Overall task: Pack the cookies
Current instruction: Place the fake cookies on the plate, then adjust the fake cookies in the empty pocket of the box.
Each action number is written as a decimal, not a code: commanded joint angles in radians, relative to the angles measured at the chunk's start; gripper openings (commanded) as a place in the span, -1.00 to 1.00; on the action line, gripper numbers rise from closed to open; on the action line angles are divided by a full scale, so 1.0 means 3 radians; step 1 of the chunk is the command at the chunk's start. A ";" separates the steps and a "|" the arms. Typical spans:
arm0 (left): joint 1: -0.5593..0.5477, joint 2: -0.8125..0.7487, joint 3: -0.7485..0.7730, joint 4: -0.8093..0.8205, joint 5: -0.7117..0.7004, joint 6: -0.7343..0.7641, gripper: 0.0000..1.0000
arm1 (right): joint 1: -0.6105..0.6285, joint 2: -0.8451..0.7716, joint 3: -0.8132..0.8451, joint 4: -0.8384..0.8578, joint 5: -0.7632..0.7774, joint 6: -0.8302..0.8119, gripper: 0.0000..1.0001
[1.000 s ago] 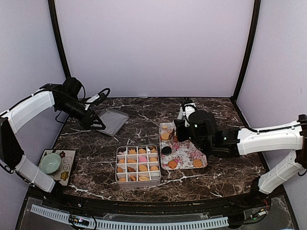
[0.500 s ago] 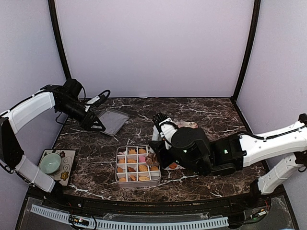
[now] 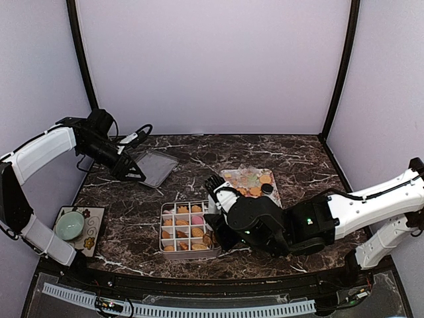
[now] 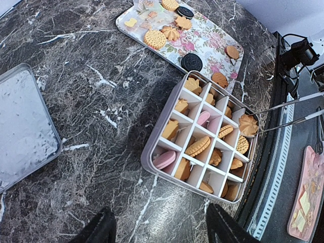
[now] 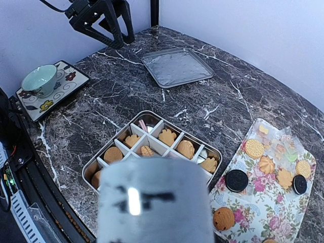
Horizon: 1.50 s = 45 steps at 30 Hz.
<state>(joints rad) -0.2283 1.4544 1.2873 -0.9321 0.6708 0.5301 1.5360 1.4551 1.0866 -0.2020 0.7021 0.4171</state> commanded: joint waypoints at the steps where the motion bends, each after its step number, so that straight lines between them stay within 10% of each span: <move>1: 0.0004 -0.0096 -0.0046 -0.0047 0.0033 0.0018 0.25 | 0.0039 0.0001 0.0102 0.0024 0.0106 0.0108 -0.48; 16: 0.0005 -0.0077 -0.0043 -0.0058 0.0085 0.0002 0.24 | 0.0029 -0.0105 0.0042 0.0126 0.0180 0.0072 -0.13; 45: 0.0010 -0.0116 -0.0057 -0.0078 0.0050 0.0042 0.22 | -0.0201 0.0300 0.0424 0.0697 -0.0159 -0.0338 -0.47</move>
<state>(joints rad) -0.2279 1.4544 1.2785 -0.9329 0.6758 0.5304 1.4826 1.5261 1.1767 -0.0574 0.6792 0.3241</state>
